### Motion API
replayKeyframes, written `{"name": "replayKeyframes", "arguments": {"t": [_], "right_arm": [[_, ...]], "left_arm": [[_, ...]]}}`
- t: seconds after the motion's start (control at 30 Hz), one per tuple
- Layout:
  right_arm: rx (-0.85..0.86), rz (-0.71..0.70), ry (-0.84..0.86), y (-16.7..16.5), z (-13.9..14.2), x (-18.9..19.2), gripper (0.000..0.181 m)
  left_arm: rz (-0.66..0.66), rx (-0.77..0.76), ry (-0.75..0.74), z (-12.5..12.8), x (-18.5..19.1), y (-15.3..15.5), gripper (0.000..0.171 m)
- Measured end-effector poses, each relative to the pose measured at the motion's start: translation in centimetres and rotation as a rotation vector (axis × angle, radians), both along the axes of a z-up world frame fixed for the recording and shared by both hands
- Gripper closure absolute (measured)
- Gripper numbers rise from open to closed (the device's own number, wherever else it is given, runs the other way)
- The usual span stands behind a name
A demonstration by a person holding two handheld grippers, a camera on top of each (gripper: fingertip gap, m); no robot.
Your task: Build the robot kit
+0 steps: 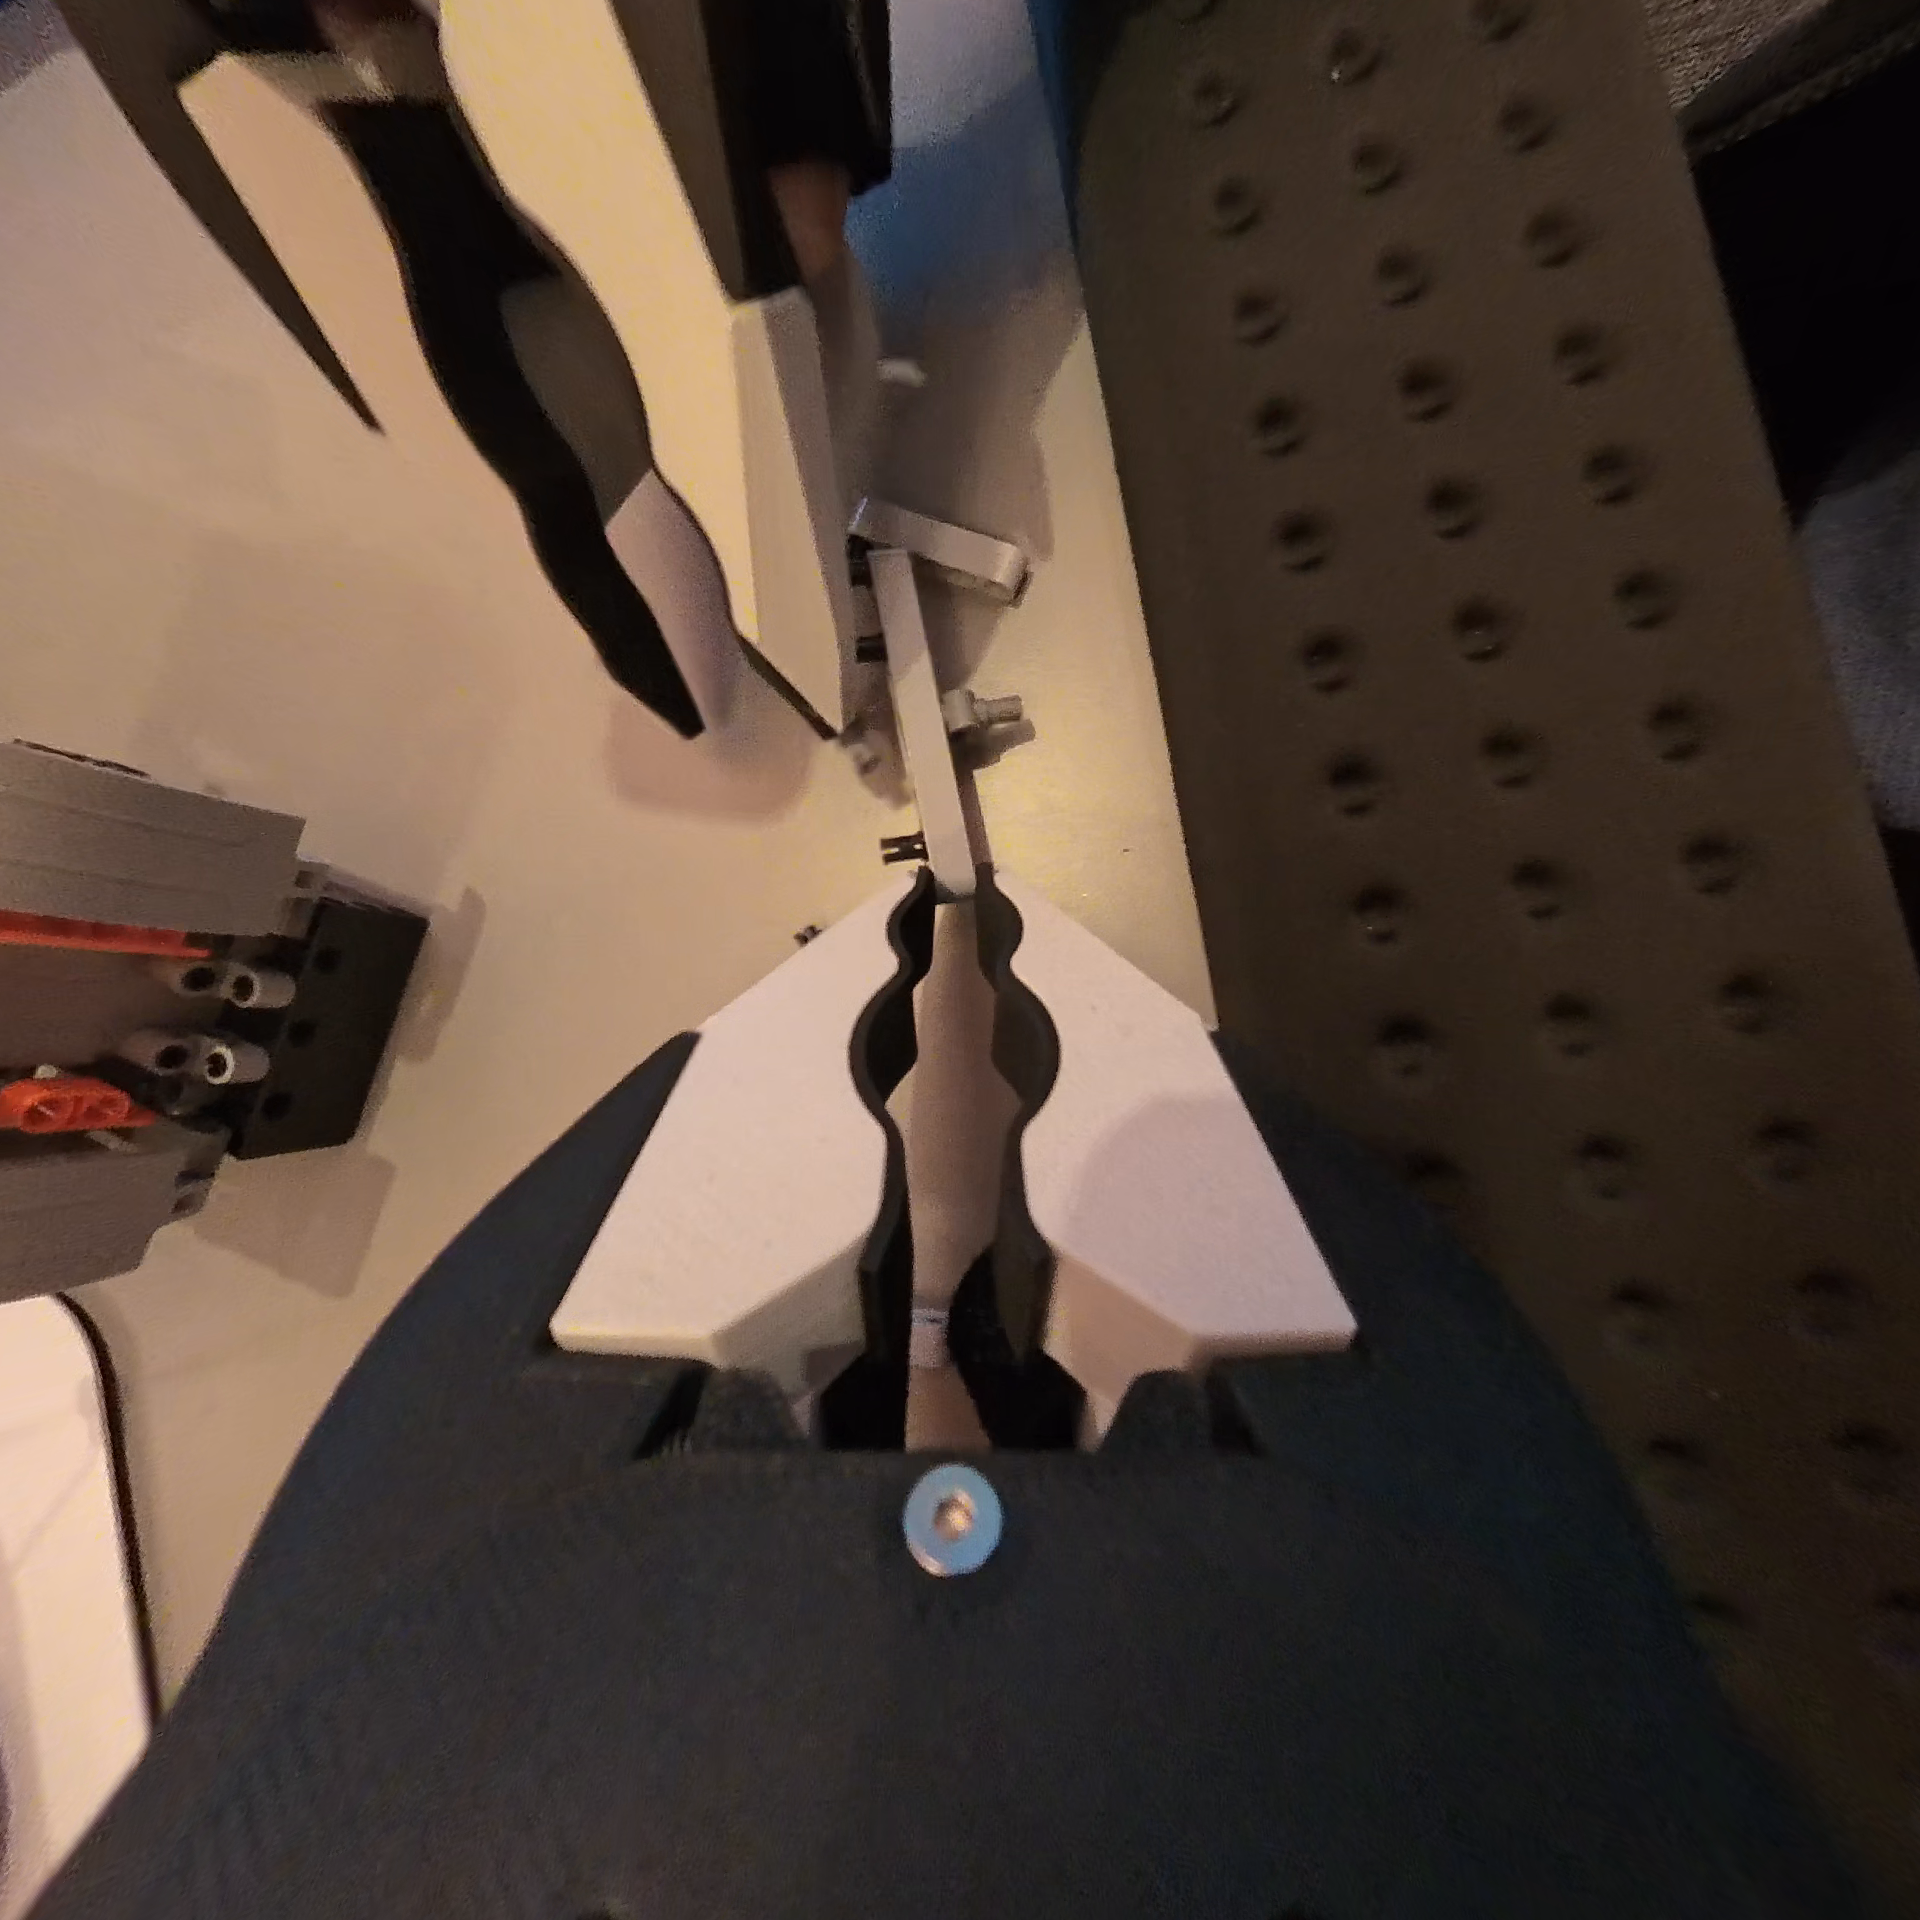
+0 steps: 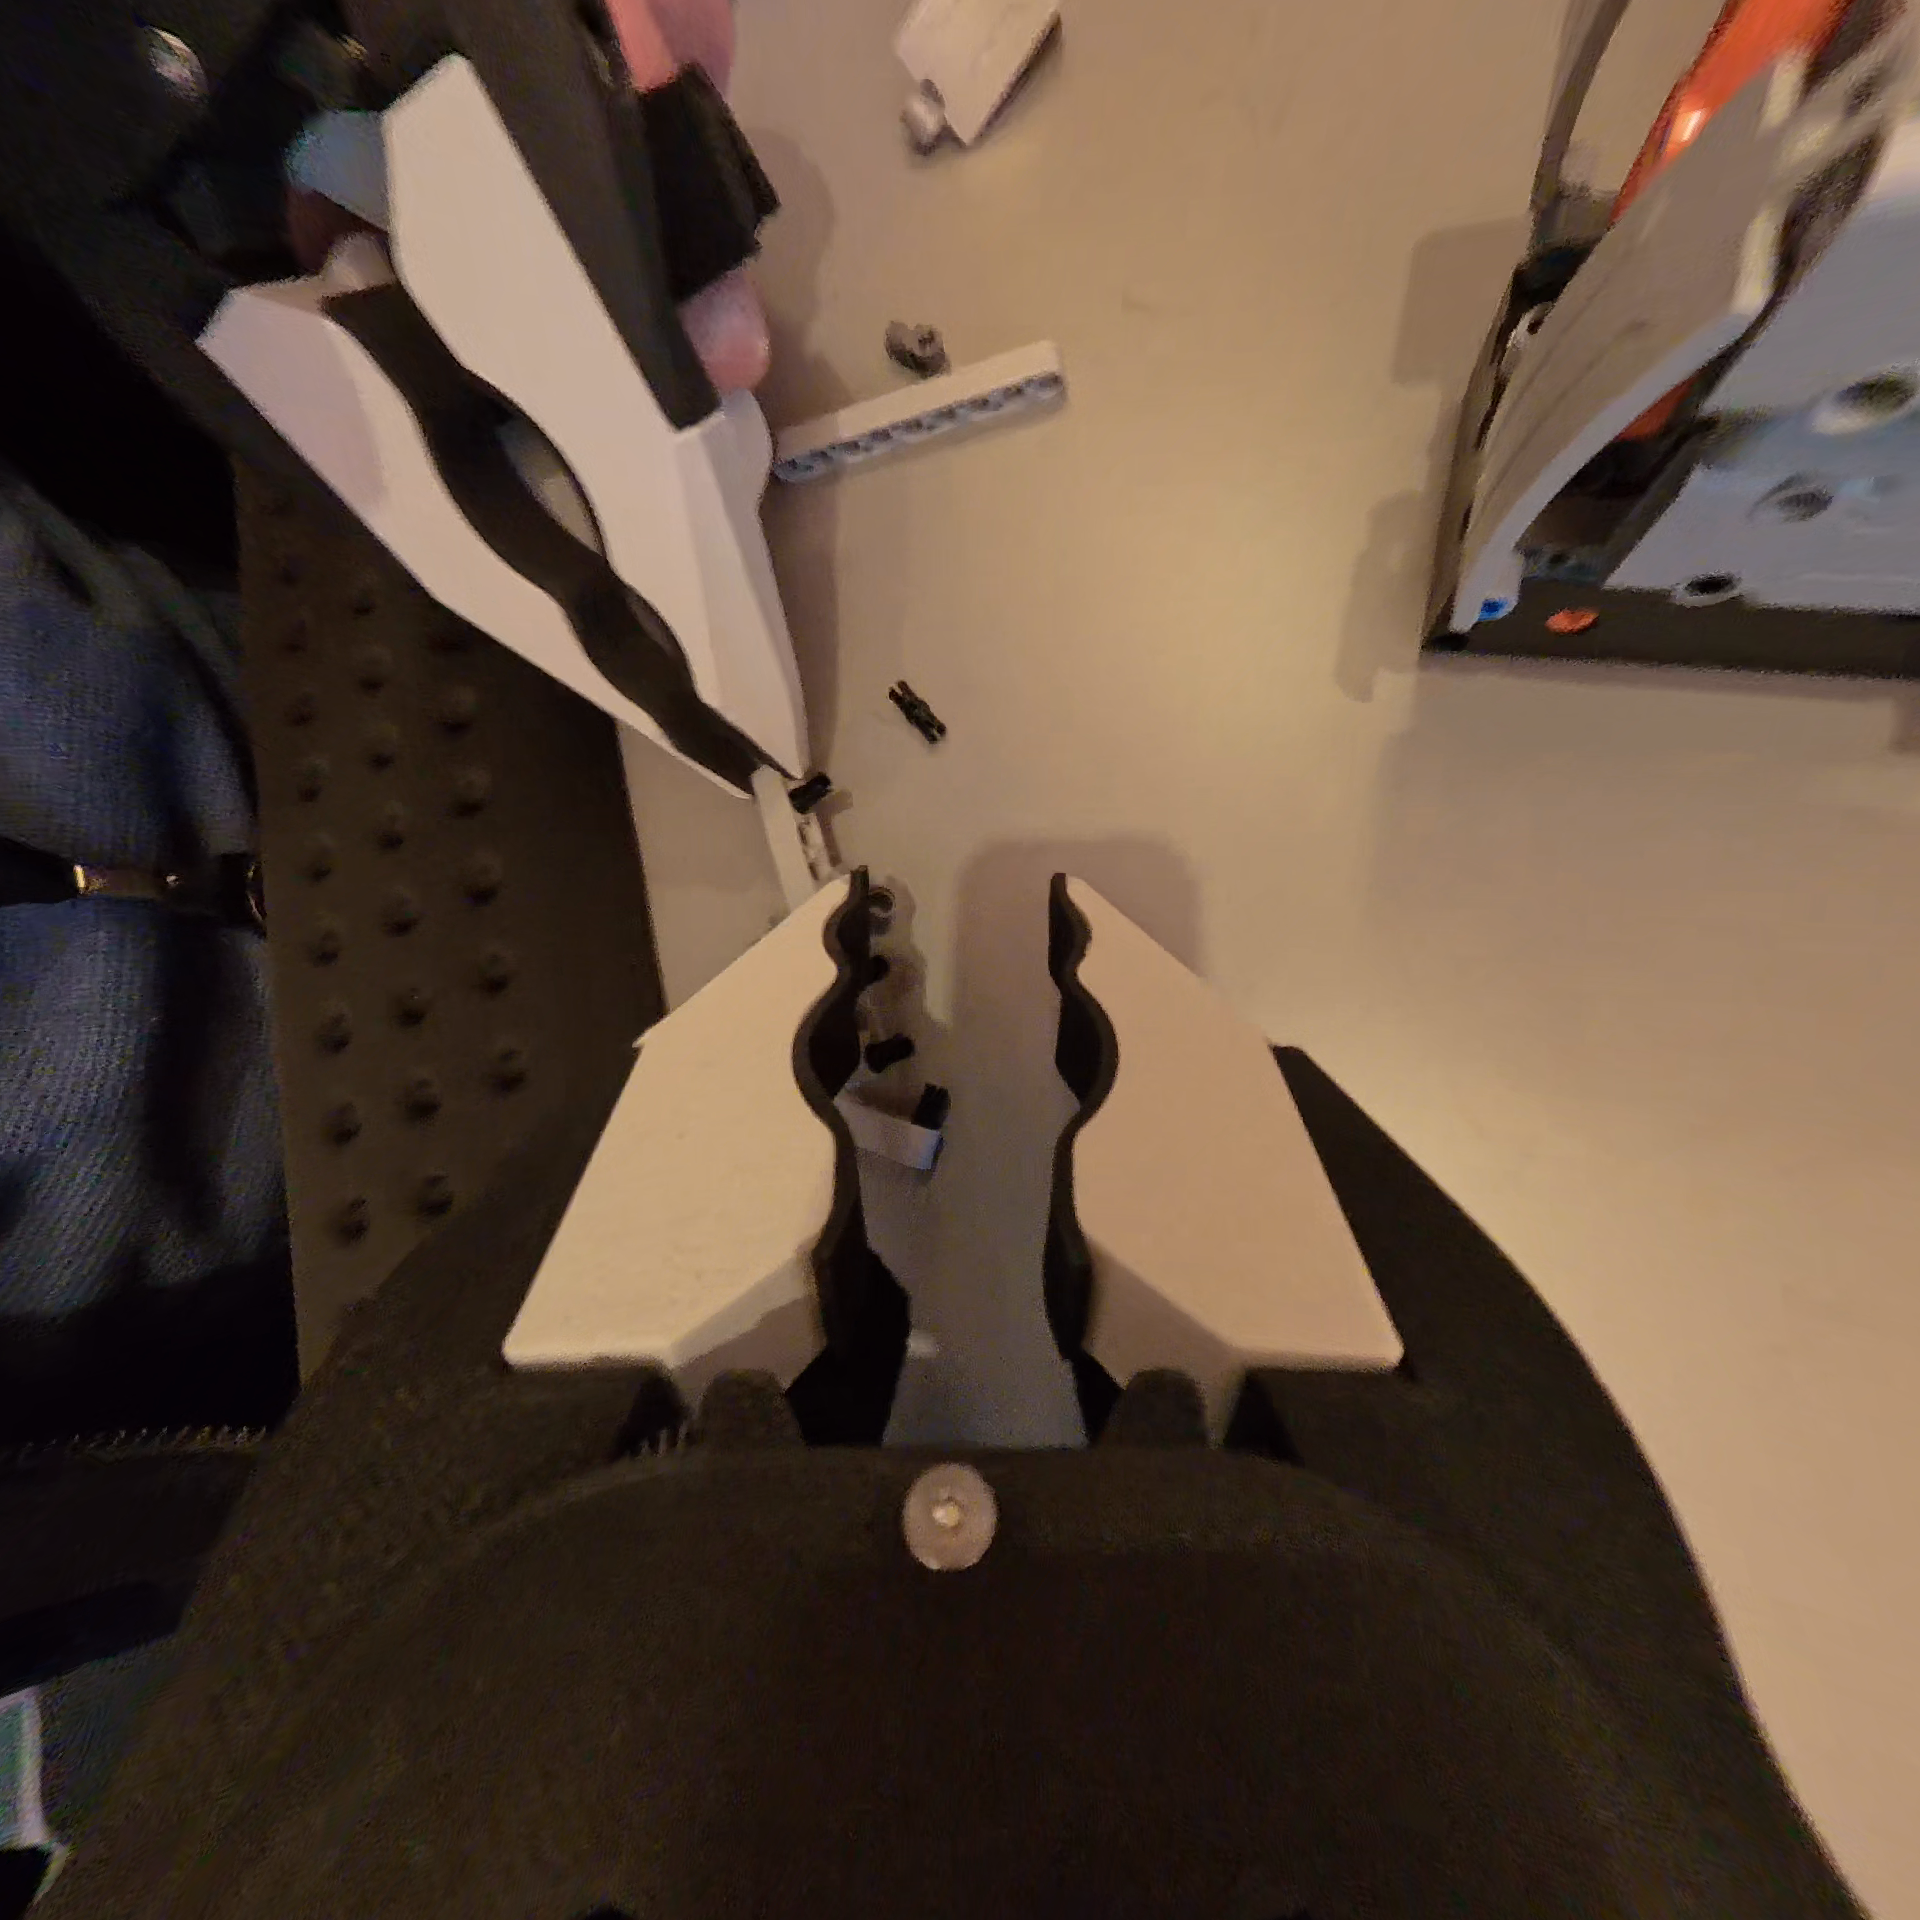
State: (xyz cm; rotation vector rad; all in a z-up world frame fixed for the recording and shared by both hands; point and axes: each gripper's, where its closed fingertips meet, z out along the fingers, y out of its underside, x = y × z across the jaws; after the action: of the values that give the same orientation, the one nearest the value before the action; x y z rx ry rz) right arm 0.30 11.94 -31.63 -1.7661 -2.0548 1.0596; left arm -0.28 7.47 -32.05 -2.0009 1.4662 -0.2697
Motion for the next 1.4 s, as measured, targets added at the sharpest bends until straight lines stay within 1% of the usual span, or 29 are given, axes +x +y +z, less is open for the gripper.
{"name": "replayKeyframes", "arguments": {"t": [0.1, 0.17, 0.27, 0.37, 0.5, 0.57, 0.7, 0.77, 0.83, 0.93, 1.07, 1.1, 1.23, 1.3, 1.33, 1.4], "right_arm": [[0.022, 0.054, 0.064, -0.9, 1.6, 0.5, 0.152], [0.004, 0.106, 0.051, -1.8, 1.5, 1.1, 0.152], [-0.029, 0.116, 0.054, -2.2, 1.5, 1.0, 0.154], [-0.065, 0.141, 0.056, -2.7, 1.7, 1.2, 0.167], [-0.084, 0.138, 0.049, -2.7, 1.5, 1.3, 0.173], [-0.09, 0.129, 0.077, -2.7, 2.0, 1.1, 0.175], [-0.056, 0.1, 0.176, -2.2, 3.3, 0.5, 0.176], [-0.024, 0.075, 0.235, -1.7, 4.2, 0.1, 0.176], [-0.005, 0.048, 0.314, -1.5, 5.5, -0.3, 0.176], [0.047, 0.023, 0.414, -1.4, 7.1, -0.9, 0.176], [0.06, 0.018, 0.529, -2.0, 9.1, -1.7, 0.176], [0.059, 0.016, 0.552, -2.2, 9.5, -1.9, 0.176], [0.022, -0.009, 0.634, -2.5, 11.0, -2.5, 0.176], [-0.039, -0.027, 0.694, -2.8, 12.2, -2.9, 0.176], [-0.072, -0.036, 0.712, -2.9, 12.6, -3.1, 0.176], [-0.073, -0.052, 0.713, -2.9, 12.7, -3.5, 0.175]], "left_arm": [[-0.023, 0.055, -0.005, 0.7, 0.0, 0.2, 0.167], [-0.034, 0.107, 0.01, 1.4, 0.0, 0.4, 0.167], [-0.049, 0.147, 0.019, 1.8, 0.1, 0.6, 0.167], [-0.045, 0.165, 0.018, 2.0, 0.0, 0.8, 0.166], [-0.033, 0.19, 0.034, 1.9, -0.2, 1.1, 0.166], [-0.015, 0.213, 0.025, 2.3, -0.4, 1.6, 0.165], [0.047, 0.23, -0.054, 3.8, -0.9, 2.4, 0.164], [0.083, 0.235, -0.125, 4.8, -1.1, 2.7, 0.162], [0.179, 0.191, -0.213, 5.6, -2.0, 3.5, 0.143], [0.227, 0.047, -0.464, 7.4, -1.8, 3.4, 0.145], [0.2, -0.109, -0.742, 9.8, -1.1, 2.5, 0.158], [0.199, -0.125, -0.781, 10.2, -1.1, 2.5, 0.163], [0.176, -0.142, -0.909, 11.9, -1.5, 2.2, 0.165], [0.153, -0.13, -0.991, 13.4, -1.8, 1.9, 0.167], [0.155, -0.124, -1.014, 13.9, -2.0, 1.9, 0.167], [0.175, -0.107, -0.989, 13.9, -2.5, 1.9, 0.166]]}}
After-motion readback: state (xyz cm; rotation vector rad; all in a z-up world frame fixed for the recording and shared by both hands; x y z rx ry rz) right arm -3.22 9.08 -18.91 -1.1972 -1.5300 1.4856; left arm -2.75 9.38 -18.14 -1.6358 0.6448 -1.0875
